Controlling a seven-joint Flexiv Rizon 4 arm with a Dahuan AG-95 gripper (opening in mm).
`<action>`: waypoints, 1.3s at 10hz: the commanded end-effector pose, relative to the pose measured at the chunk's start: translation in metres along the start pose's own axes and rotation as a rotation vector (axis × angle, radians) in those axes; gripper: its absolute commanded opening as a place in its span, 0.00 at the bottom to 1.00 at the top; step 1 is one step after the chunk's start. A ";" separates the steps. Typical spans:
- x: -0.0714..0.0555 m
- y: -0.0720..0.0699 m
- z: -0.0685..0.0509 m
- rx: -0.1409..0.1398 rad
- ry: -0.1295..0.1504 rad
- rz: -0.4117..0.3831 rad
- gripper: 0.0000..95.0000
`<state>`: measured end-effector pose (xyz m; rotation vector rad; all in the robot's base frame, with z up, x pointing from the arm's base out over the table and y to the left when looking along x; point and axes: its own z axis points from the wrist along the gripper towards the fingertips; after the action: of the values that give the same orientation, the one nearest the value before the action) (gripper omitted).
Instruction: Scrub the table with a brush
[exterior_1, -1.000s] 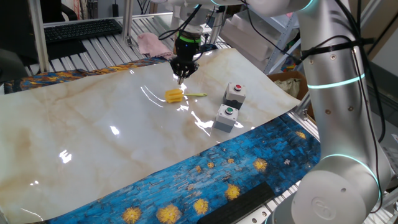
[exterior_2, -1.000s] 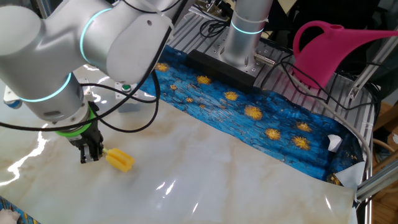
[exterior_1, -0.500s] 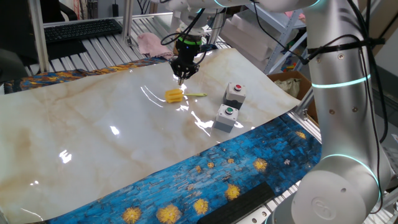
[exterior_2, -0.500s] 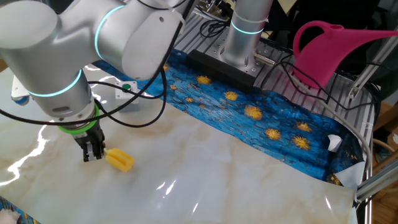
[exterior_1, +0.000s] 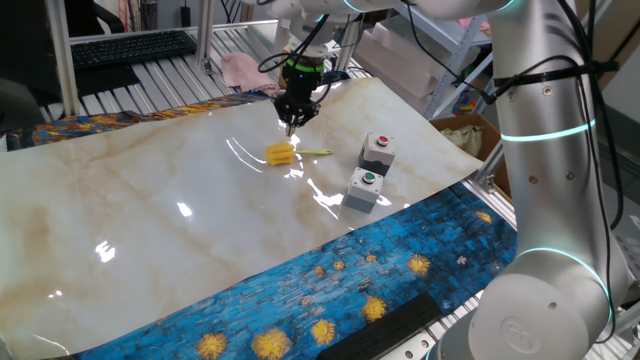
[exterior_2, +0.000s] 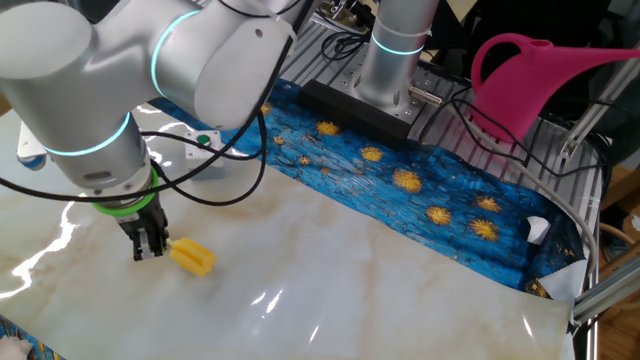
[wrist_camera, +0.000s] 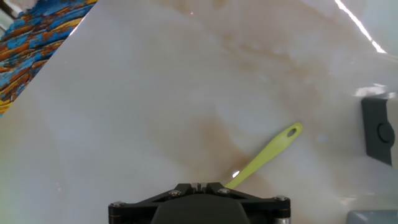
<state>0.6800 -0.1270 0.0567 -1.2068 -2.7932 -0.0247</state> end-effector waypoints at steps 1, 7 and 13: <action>0.001 0.000 -0.001 -0.012 0.036 0.016 0.00; -0.005 -0.010 -0.017 -0.056 0.103 0.033 0.40; -0.012 -0.051 -0.025 -0.048 0.069 0.168 0.40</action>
<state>0.6554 -0.1694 0.0817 -1.2895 -2.6852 -0.1496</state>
